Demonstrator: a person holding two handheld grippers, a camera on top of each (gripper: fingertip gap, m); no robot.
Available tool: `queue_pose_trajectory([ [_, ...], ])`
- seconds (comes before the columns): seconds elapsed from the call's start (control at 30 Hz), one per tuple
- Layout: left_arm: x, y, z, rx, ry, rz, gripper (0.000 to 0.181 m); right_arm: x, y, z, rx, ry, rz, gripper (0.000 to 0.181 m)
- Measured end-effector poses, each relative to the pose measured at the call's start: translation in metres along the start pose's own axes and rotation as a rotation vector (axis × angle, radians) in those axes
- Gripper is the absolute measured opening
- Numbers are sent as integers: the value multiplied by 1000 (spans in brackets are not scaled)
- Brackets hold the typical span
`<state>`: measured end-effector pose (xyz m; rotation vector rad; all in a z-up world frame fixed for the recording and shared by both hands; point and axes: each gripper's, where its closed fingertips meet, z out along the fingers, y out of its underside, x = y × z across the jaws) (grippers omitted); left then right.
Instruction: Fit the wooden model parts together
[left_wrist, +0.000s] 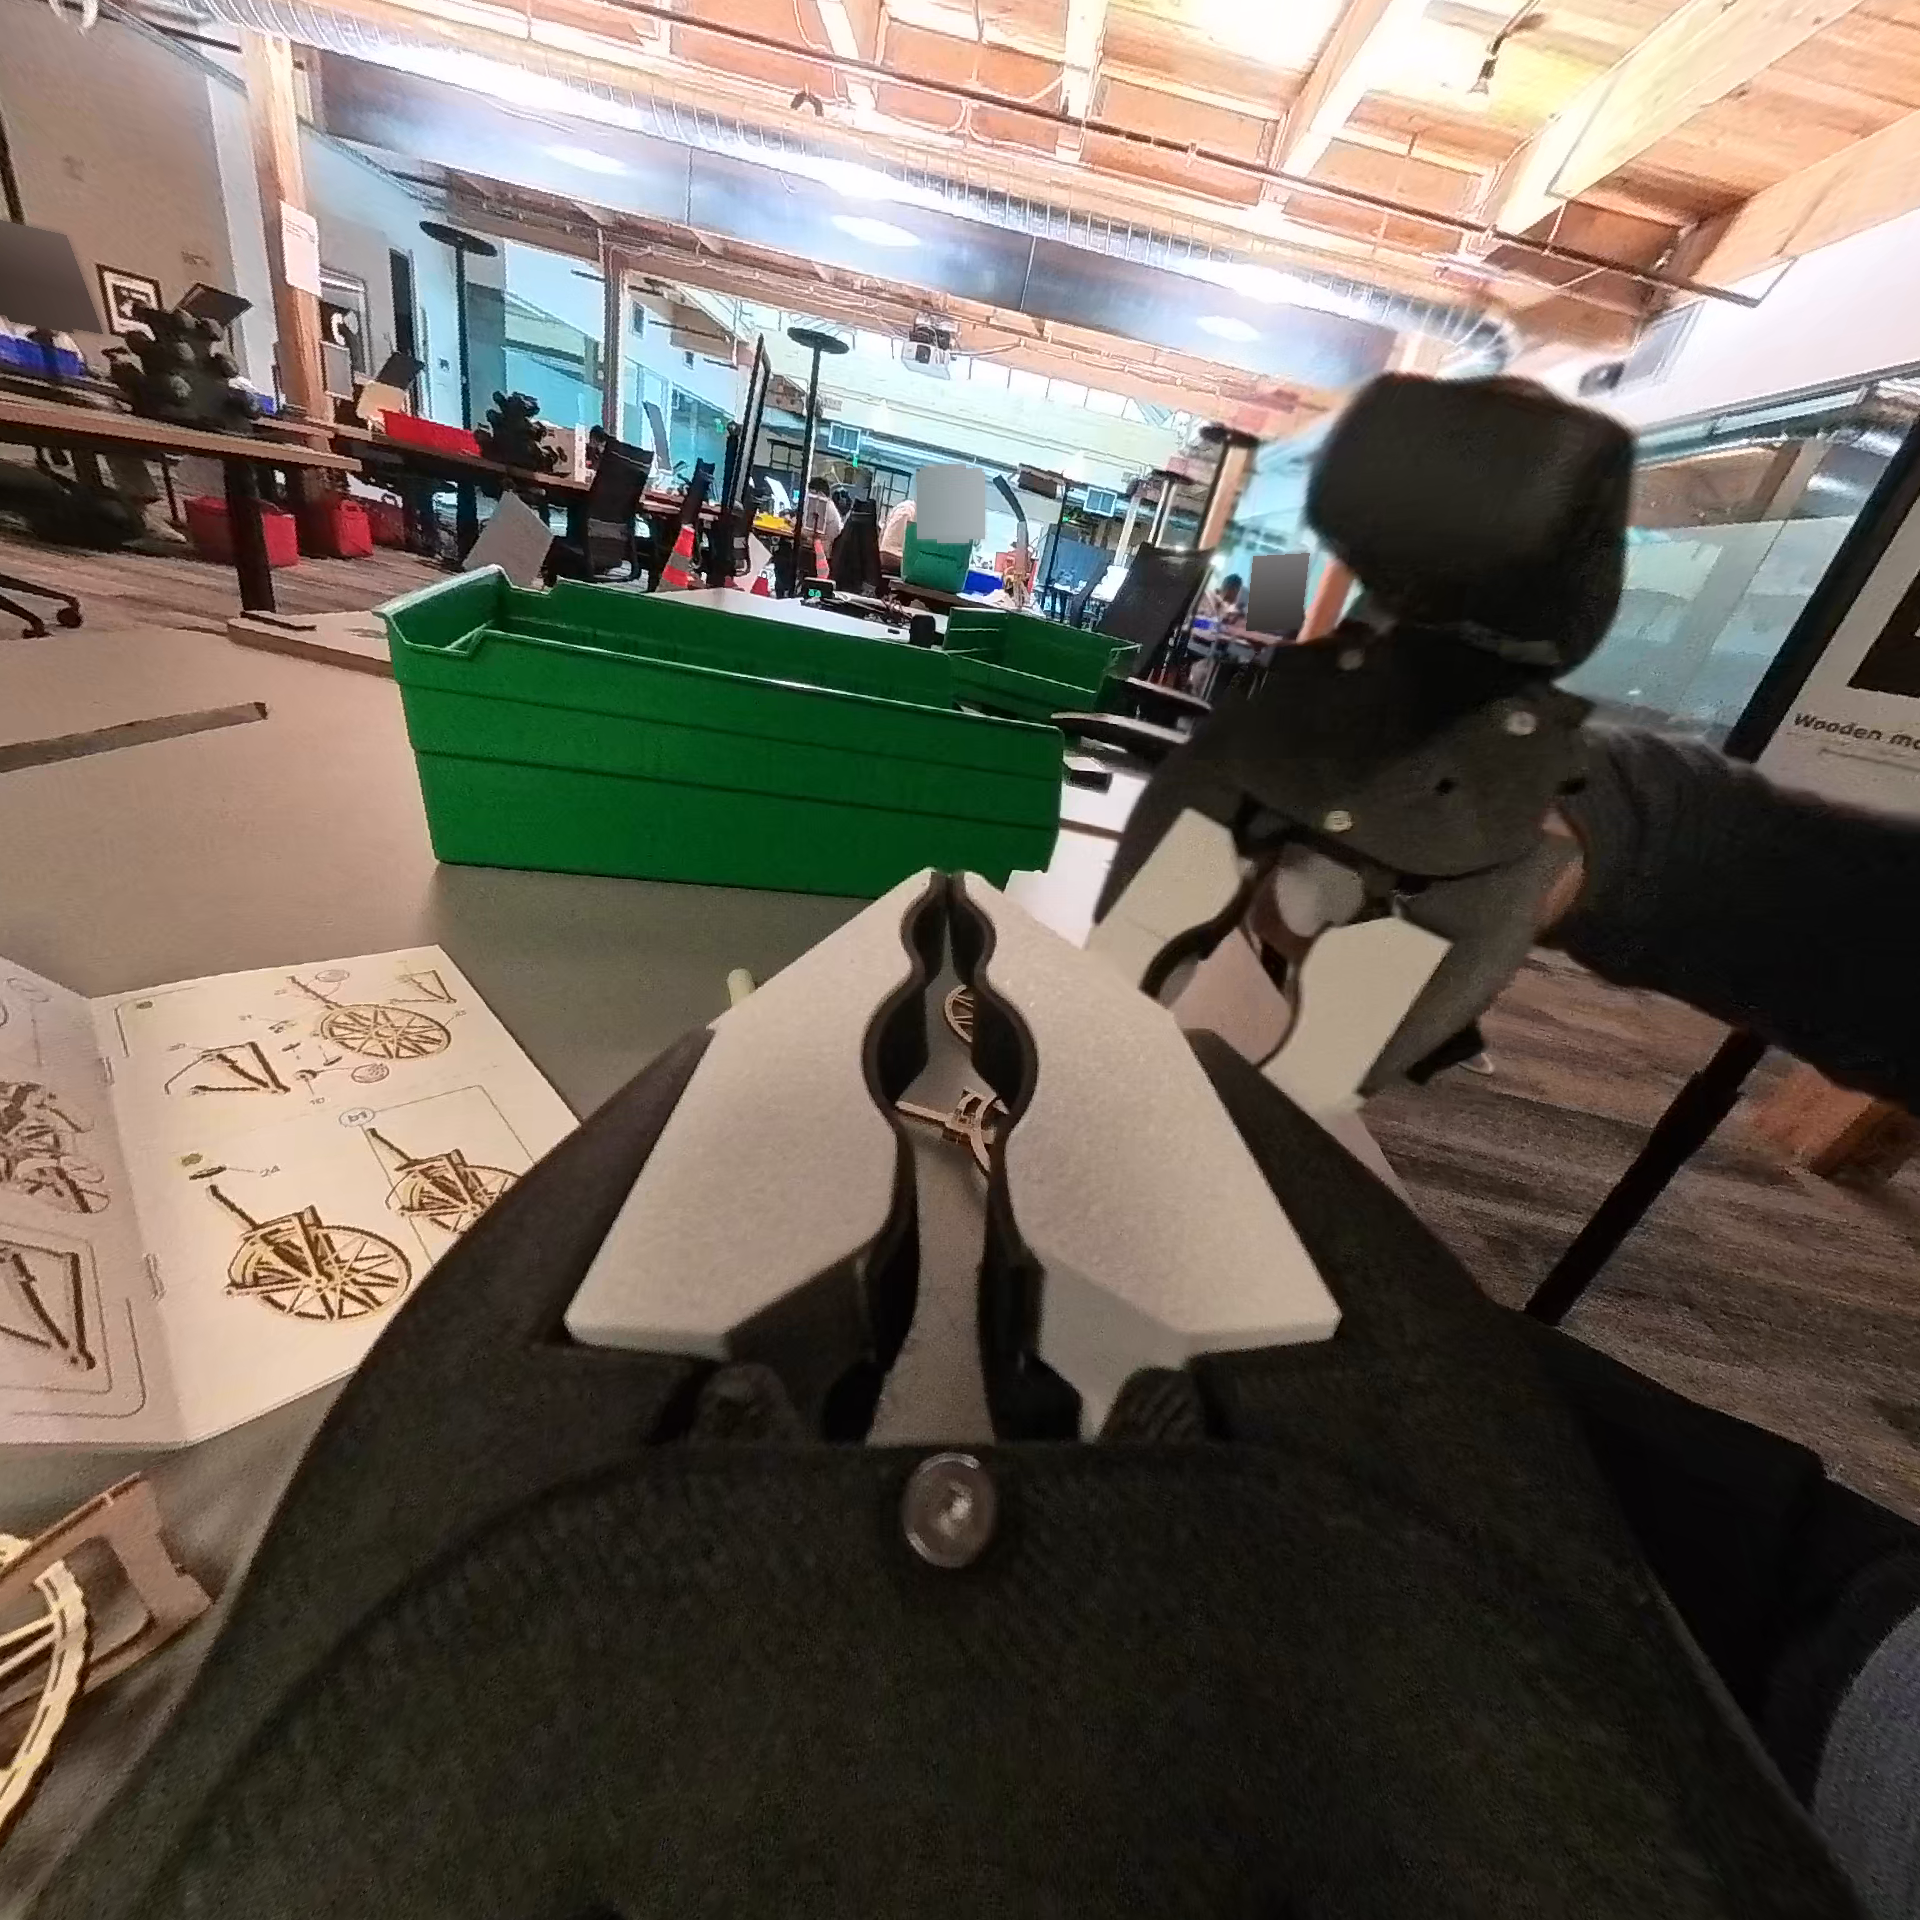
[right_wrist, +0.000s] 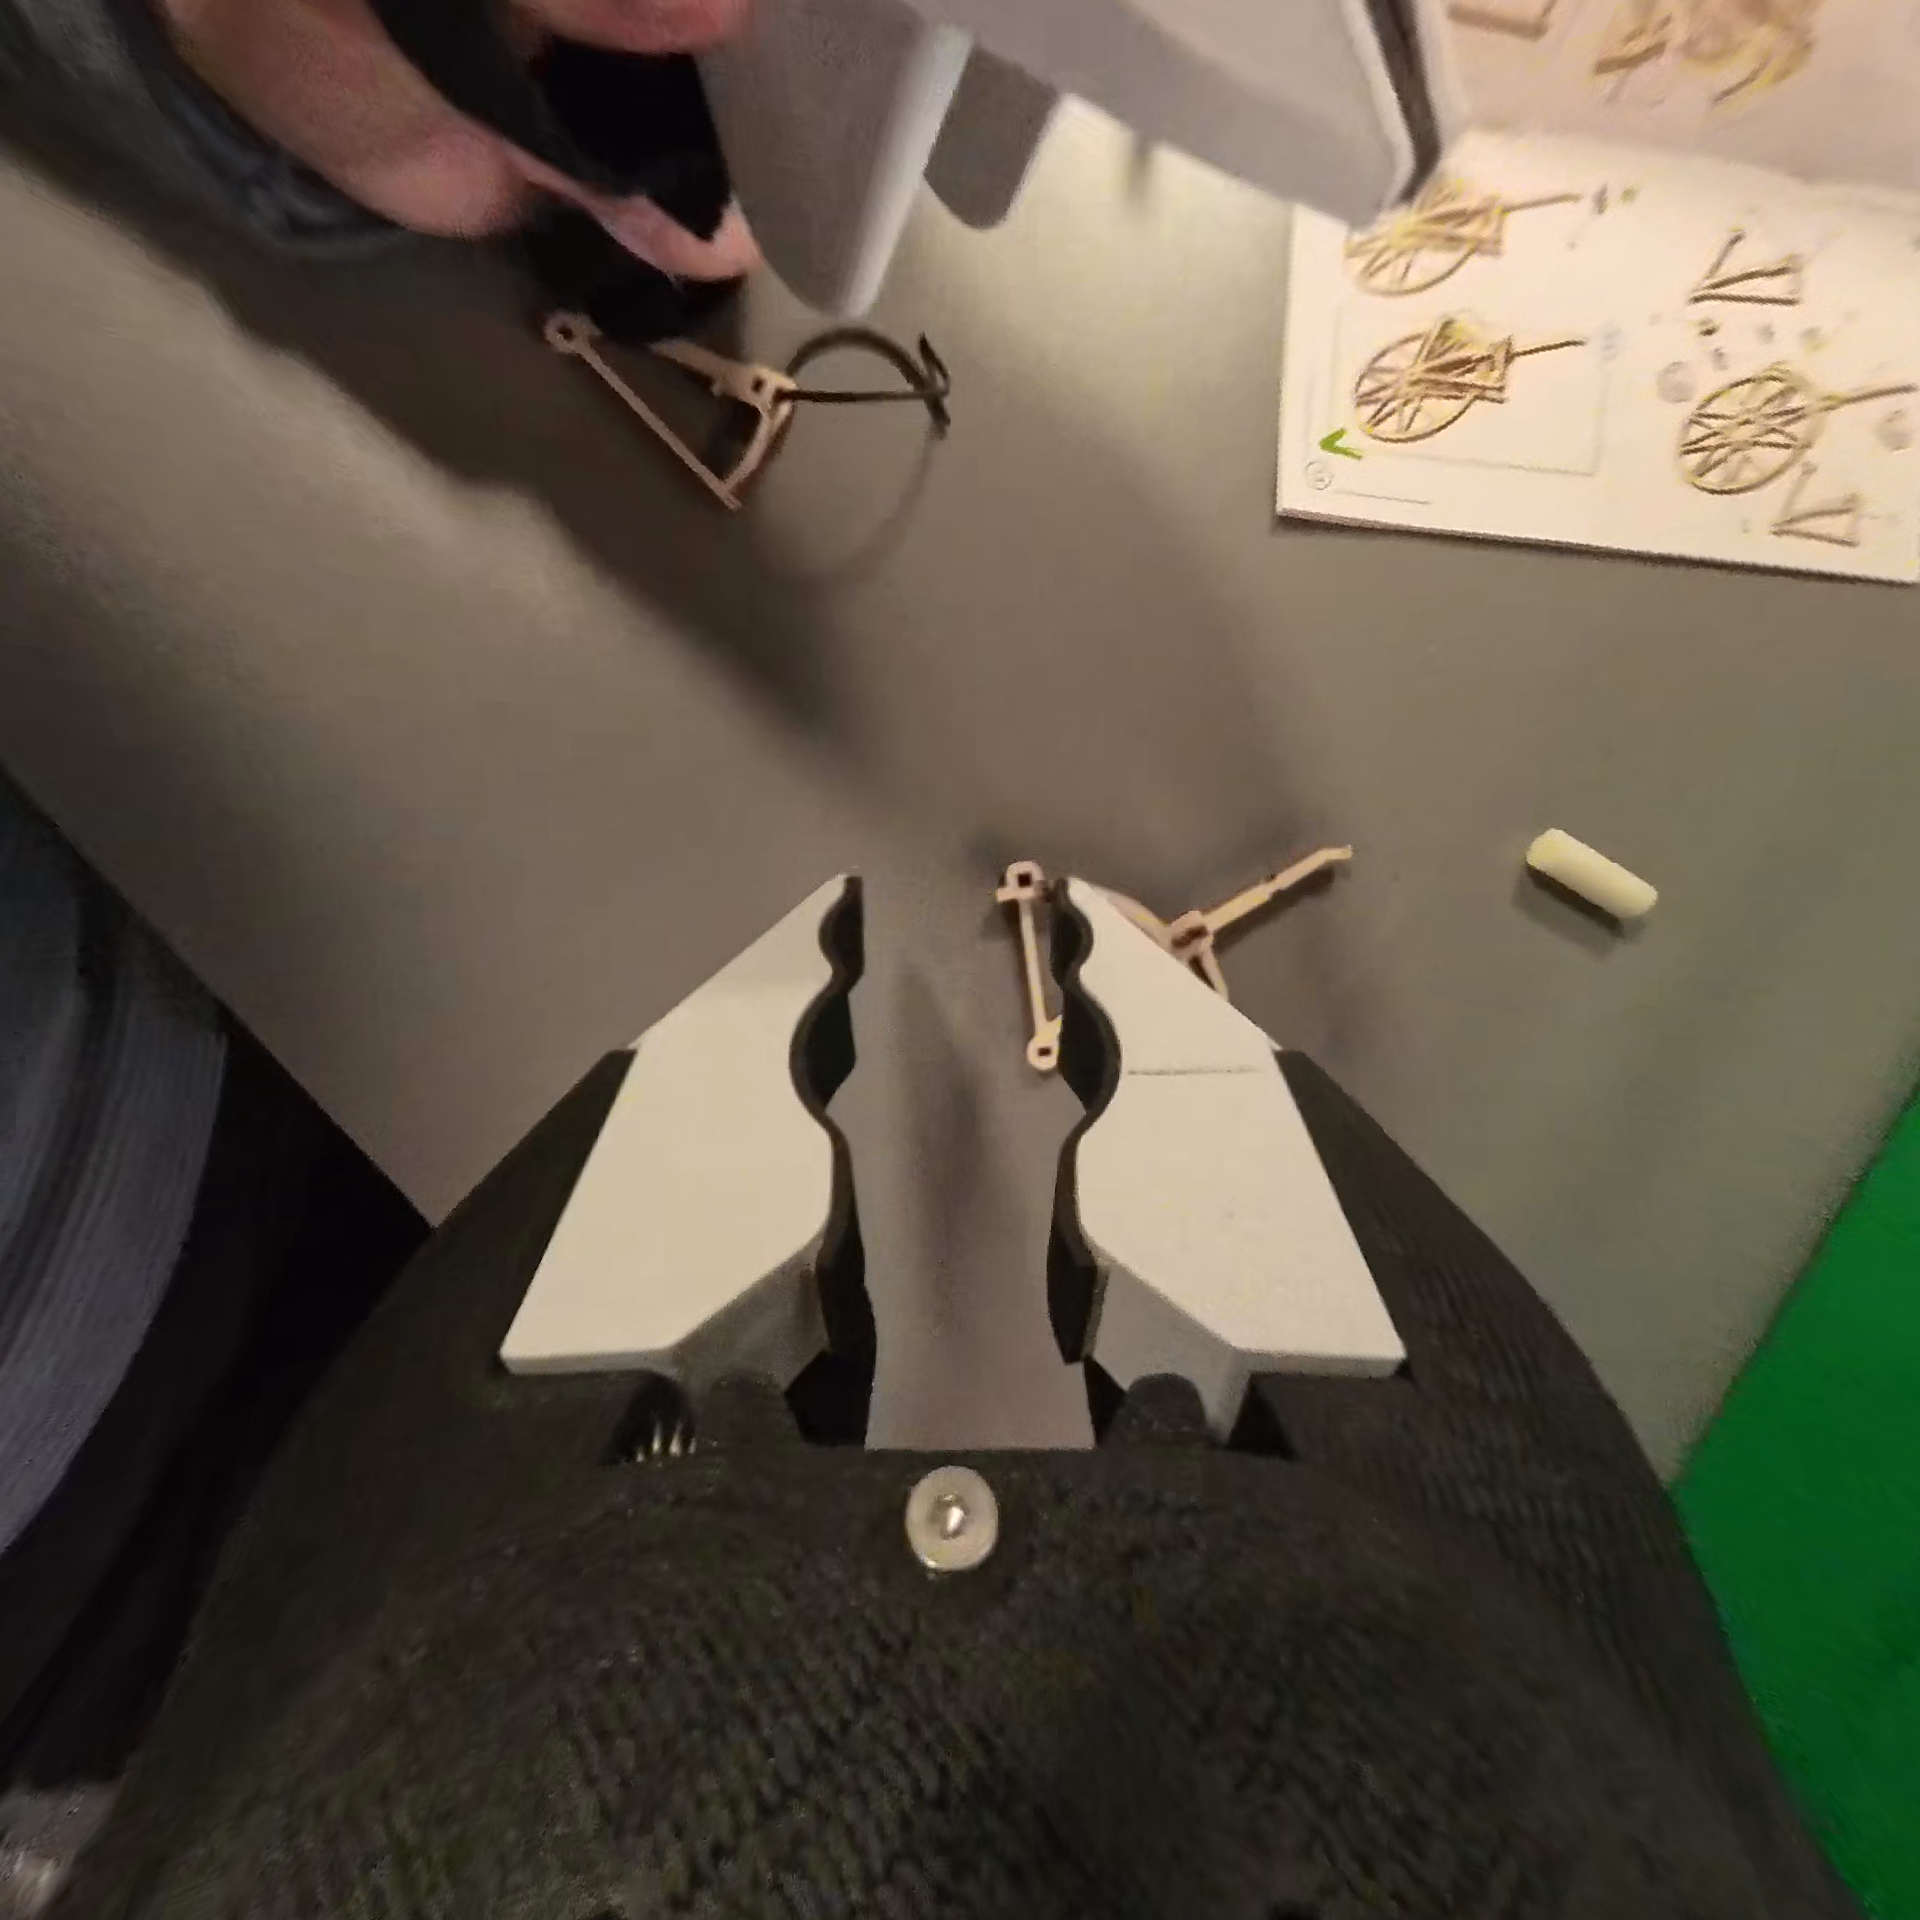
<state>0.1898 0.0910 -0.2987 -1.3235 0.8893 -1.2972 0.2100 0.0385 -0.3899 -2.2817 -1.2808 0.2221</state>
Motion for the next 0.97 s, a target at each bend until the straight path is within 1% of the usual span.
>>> queue_pose_trajectory([
  [0.07,-1,-1,-1,6,-3,-2,0,-1,4,-10,98,43,15,33],
  [0.13,-1,-2,-1,15,-11,-1,0,16,5,-22,232,177,39,34],
  [0.2,-1,-4,-2,28,-19,16,0,38,-4,-43,460,333,79,37],
  [0.23,-1,-4,-3,30,-21,32,0,49,-9,-53,577,394,109,35],
  [0.27,0,-4,-2,27,-23,47,0,55,-12,-60,672,412,142,34],
  [0.3,1,-3,-2,22,-23,58,0,51,-16,-60,741,344,159,21],
  [0.33,3,-3,-2,20,-20,68,0,47,-18,-57,777,268,188,21],
  [0.4,3,-2,-2,19,-21,80,0,46,-18,-50,796,208,214,22],
  [0.47,4,-2,-1,16,-19,80,0,45,-16,-46,784,192,196,18],
  [0.6,4,-1,0,8,-12,76,0,42,-16,-39,747,152,169,17],
  [0.7,6,0,0,3,-1,83,0,37,-22,-39,756,126,154,16],
  [0.77,17,2,1,-8,62,89,6,32,-31,-47,797,98,135,16],
  [0.9,47,11,3,-51,257,49,27,13,-51,-70,903,-41,96,13],
  [0.97,53,12,3,-59,309,21,28,3,-57,-78,930,-119,85,12],
])
